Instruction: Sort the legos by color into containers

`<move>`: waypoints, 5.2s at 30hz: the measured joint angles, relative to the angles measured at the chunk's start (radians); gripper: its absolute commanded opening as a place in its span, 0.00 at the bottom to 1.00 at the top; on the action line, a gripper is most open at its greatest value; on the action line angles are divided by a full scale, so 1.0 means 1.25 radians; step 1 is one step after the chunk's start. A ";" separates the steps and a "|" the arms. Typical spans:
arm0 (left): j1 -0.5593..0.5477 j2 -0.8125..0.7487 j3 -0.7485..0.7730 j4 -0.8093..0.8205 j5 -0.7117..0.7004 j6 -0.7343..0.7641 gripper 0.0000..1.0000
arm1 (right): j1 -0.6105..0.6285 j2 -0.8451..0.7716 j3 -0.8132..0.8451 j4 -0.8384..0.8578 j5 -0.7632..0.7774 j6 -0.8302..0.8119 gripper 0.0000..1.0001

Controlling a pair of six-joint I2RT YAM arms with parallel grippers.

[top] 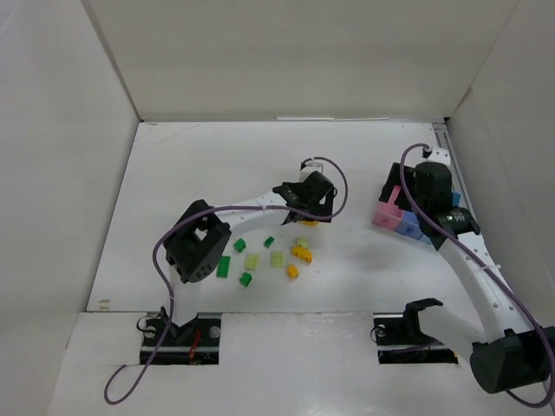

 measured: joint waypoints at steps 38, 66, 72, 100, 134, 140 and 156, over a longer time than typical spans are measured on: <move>0.017 0.103 0.042 0.019 0.007 0.022 0.46 | -0.024 0.040 -0.015 0.036 -0.064 -0.028 0.98; -0.009 -0.482 -0.278 0.317 0.259 0.509 0.40 | -0.076 0.005 0.048 0.154 -0.870 -0.117 1.00; -0.023 -0.482 -0.285 0.311 0.282 0.530 0.40 | -0.015 -0.005 0.083 0.177 -0.844 -0.082 1.00; -0.056 -0.528 -0.335 0.341 0.279 0.545 0.35 | 0.071 0.129 0.129 0.182 -0.843 -0.010 0.69; -0.057 -0.623 -0.427 0.460 0.250 0.539 0.30 | 0.102 0.162 0.149 0.177 -0.905 -0.022 0.81; -0.057 -0.623 -0.428 0.468 0.244 0.539 0.28 | 0.103 0.166 0.157 0.180 -0.913 -0.022 0.77; -0.056 -0.616 -0.428 0.503 0.237 0.539 0.27 | 0.108 0.175 0.176 0.201 -0.945 0.003 0.40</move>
